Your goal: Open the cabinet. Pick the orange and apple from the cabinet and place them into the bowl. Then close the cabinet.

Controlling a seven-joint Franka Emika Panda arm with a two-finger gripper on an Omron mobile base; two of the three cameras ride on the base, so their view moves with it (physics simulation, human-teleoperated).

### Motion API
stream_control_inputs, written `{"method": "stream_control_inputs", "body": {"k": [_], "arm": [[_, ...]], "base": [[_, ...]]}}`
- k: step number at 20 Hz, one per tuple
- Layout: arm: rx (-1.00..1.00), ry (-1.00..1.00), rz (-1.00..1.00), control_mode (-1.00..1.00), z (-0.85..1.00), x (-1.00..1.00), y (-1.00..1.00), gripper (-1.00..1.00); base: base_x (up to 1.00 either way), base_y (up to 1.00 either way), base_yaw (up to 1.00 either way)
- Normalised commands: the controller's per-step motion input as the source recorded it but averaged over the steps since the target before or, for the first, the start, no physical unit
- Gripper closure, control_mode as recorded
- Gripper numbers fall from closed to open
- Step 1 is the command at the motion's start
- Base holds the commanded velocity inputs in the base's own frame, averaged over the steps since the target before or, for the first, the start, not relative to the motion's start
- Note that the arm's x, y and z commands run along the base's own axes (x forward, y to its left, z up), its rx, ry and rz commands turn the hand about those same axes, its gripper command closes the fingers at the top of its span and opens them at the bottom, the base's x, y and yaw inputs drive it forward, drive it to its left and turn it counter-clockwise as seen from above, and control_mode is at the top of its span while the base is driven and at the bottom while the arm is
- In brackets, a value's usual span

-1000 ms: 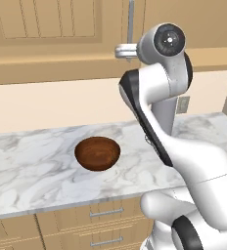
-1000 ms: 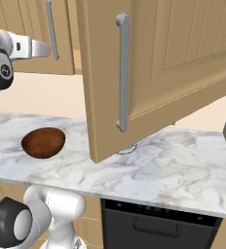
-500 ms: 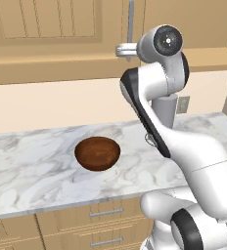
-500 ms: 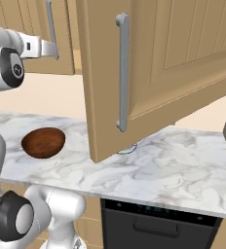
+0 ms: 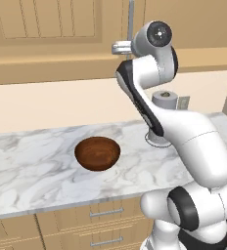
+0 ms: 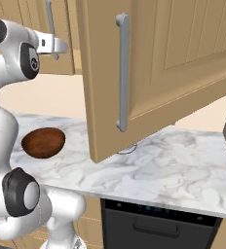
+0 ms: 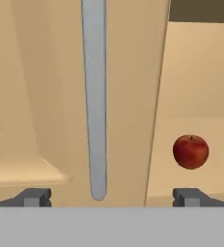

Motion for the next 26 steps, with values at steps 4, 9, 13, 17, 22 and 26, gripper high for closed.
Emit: {"method": "stream_control_inputs", "body": {"k": [4,9,13,17,22,26], "arm": [[0.0,0.06,0.03,-1.0,-0.17,0.55,0.09,-1.0],[0.0,0.0,0.01,-1.0,-0.07,0.51,0.17,-1.0],[0.0,0.0,0.0,-1.0,-0.09,0.53,0.14,-1.0],[0.0,0.01,0.0,-1.0,-0.17,0.53,0.06,1.0],[0.0,0.03,0.0,-1.0,-0.02,0.14,0.0,1.0],[0.0,0.0,0.0,-1.0,0.0,0.0,0.0,1.0]], "base": [[0.0,0.0,0.0],[0.0,0.0,0.0],[0.0,0.0,0.0],[0.0,0.0,0.0],[0.0,0.0,0.0],[0.0,0.0,0.0]]}}
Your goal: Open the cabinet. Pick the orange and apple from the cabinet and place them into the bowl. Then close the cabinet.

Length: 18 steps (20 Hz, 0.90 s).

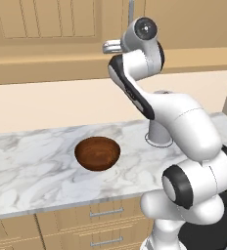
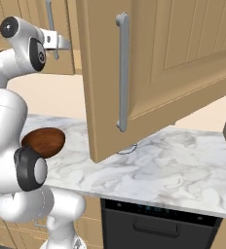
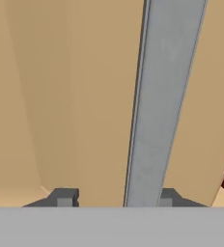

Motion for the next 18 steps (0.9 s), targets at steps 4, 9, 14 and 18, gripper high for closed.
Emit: {"method": "stream_control_inputs", "body": {"k": [4,9,14,18], "arm": [[0.0,0.0,0.0,-1.0,-0.01,0.0,0.0,1.0],[0.0,0.0,0.0,-1.0,0.0,0.0,0.0,1.0],[0.0,-0.05,-0.01,-1.0,0.0,-0.3,0.18,1.0],[0.0,-0.1,-0.07,-1.0,0.0,-0.81,0.21,1.0]], "base": [[0.0,0.0,0.0],[0.0,0.0,0.0],[0.0,0.0,0.0],[0.0,0.0,0.0]]}}
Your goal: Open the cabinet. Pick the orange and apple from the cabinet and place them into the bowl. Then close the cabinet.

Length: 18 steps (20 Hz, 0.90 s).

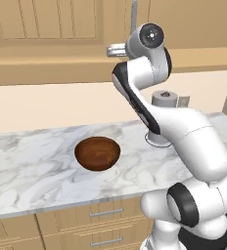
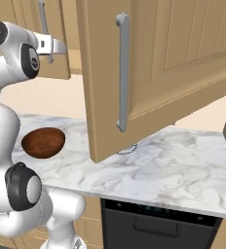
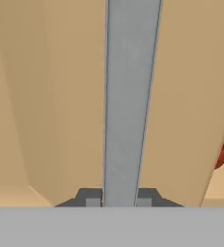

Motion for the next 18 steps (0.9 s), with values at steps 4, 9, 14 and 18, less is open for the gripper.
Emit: {"method": "stream_control_inputs", "body": {"k": [4,9,14,18], "arm": [[0.0,-0.02,-0.1,-1.0,0.0,-0.92,0.18,1.0],[0.0,0.0,-0.11,-1.0,0.0,-0.92,0.17,1.0],[0.0,0.0,-0.09,-1.0,0.0,-0.81,0.11,1.0],[0.0,0.01,-0.07,-1.0,0.0,-0.44,0.1,1.0]], "base": [[0.0,0.0,0.0],[0.0,0.0,0.0],[0.0,0.0,0.0],[0.0,0.0,0.0]]}}
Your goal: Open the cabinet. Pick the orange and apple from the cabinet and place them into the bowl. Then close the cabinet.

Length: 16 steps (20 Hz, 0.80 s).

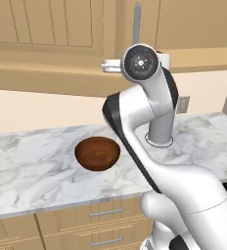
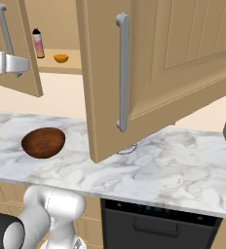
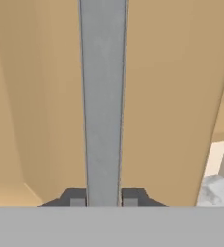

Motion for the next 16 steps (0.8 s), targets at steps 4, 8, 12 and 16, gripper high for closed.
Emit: {"method": "stream_control_inputs", "body": {"k": [4,8,12,16], "arm": [[0.0,0.01,-0.03,-1.0,0.0,-0.04,0.04,-1.0],[0.0,0.0,0.0,-1.0,0.0,0.0,0.0,-1.0],[0.0,0.0,0.0,-1.0,0.0,-0.36,0.0,-1.0],[0.0,0.0,0.0,-1.0,0.0,-0.82,0.0,-1.0]], "base": [[0.0,0.0,0.0],[0.0,0.0,0.0],[0.0,0.0,0.0],[0.0,0.0,0.0]]}}
